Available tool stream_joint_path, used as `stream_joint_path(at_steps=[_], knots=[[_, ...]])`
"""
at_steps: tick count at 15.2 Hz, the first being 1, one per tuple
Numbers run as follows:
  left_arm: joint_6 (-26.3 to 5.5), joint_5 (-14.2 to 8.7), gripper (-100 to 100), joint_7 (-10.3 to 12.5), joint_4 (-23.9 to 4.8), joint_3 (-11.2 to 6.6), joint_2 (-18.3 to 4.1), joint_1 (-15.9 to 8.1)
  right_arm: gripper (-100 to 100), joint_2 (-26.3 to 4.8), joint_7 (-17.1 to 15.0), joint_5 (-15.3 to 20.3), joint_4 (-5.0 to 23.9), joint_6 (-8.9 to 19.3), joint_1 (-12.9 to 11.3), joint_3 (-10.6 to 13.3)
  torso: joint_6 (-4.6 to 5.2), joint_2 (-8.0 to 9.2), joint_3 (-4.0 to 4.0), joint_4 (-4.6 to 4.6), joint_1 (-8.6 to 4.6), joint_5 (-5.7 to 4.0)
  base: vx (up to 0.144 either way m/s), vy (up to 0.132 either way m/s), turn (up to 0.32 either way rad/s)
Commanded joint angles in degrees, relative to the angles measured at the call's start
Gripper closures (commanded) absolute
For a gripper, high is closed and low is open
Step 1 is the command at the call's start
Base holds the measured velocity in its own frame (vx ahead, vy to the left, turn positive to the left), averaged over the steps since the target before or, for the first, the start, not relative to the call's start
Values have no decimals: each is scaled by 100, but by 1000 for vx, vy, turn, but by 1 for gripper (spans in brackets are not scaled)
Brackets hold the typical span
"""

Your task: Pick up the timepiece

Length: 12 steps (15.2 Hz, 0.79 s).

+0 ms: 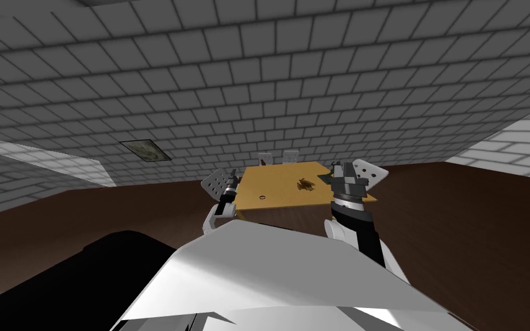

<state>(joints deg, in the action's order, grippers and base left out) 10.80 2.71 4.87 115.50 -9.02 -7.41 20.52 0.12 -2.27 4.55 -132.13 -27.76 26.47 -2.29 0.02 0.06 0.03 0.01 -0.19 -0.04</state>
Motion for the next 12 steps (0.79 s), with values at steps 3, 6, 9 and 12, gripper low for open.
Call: stream_joint_path(at_steps=[3, 6, 9, 12], knots=[[-511, -54, -100, 154, -177, -168, -77, -107, 0, 0, 0, 0, 0, 0, 0, 0, 0, -1, 0, 0, 5, 1, -8, -34, -101], [-826, -81, -100, 248, -342, -277, -101, -188, 0, 0, 0, 0, 0, 0, 0, 0, 0, -3, -1, 0, 6, 1, -2, -34, -101], [-1124, -109, -100, 344, -509, -388, -120, -270, 0, 0, 0, 0, 0, 0, 0, 0, 0, -2, -1, 0, 6, 1, -5, -34, -110], [-1427, -137, -100, 441, -680, -500, -134, -354, 0, 0, 0, 0, 0, 0, 0, 0, 0, -1, 0, 0, -1, 0, -8, -48, -125]])
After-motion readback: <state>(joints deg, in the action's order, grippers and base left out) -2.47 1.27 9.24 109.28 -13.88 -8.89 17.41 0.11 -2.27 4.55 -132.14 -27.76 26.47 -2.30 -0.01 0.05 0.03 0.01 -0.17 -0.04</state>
